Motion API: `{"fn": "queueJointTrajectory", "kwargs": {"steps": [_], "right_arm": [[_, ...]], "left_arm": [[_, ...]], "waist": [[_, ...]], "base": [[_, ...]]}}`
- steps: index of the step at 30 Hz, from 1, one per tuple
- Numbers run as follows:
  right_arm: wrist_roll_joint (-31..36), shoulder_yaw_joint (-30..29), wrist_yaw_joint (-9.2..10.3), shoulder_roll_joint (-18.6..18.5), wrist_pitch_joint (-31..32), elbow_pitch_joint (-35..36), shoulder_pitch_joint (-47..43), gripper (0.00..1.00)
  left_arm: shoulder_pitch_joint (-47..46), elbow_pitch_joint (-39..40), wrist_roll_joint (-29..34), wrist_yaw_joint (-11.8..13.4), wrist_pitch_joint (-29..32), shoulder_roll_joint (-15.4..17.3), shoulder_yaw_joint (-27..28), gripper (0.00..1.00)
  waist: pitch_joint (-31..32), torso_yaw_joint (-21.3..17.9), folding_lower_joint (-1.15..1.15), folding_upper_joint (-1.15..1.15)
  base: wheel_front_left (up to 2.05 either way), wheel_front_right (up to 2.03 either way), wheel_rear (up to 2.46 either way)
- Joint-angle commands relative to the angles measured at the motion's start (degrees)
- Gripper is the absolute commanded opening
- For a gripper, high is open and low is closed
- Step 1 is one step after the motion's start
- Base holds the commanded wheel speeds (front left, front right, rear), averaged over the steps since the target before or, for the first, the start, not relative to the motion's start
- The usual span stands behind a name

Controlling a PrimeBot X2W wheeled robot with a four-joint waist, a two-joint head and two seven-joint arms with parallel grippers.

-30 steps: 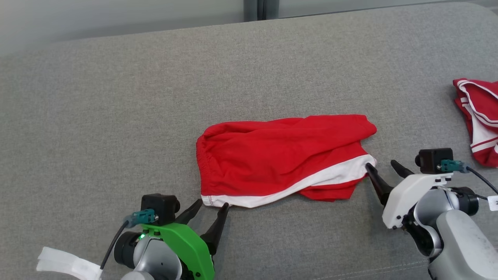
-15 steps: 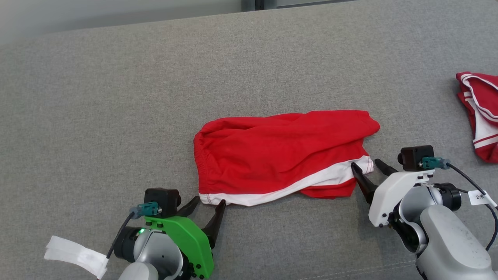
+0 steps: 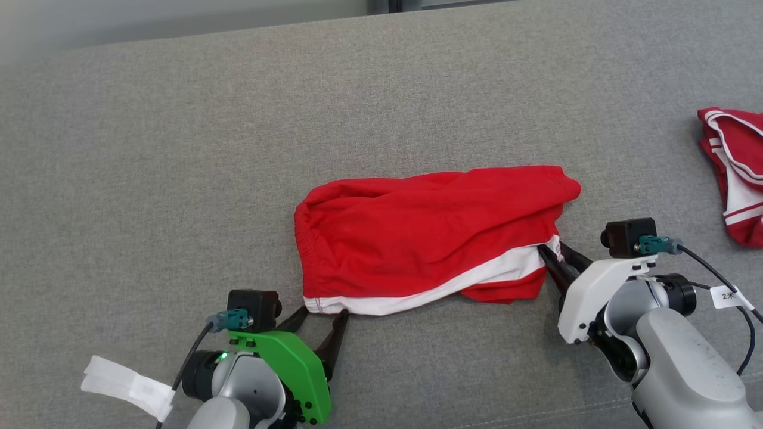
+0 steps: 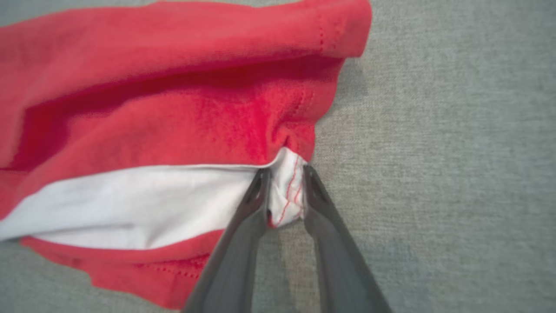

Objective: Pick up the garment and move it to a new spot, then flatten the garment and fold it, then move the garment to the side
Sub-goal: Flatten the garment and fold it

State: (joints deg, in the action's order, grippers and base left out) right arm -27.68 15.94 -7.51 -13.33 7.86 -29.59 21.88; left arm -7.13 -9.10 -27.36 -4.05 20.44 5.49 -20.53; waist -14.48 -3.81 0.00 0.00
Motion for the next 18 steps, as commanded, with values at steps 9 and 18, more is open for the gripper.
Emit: {"fn": "queueJointTrajectory", "kwargs": {"steps": [9, 18], "right_arm": [[-0.9, 0.4, 0.08, -0.5, -1.5, -0.2, 0.4, 0.00], [-9.1, -5.4, 0.03, -5.4, -1.5, 23.2, -4.5, 0.00]], "left_arm": [[-2.2, -2.9, -1.3, -0.4, -2.8, -0.6, 0.1, 0.00], [0.0, 14.4, -6.5, -2.0, -0.1, 0.7, -0.5, 0.00]], "waist": [[0.4, -1.0, 0.00, 0.00], [2.0, -1.6, 0.00, 0.00]], "base": [[0.00, 0.00, 0.00], [0.00, 0.00, 0.00]]}}
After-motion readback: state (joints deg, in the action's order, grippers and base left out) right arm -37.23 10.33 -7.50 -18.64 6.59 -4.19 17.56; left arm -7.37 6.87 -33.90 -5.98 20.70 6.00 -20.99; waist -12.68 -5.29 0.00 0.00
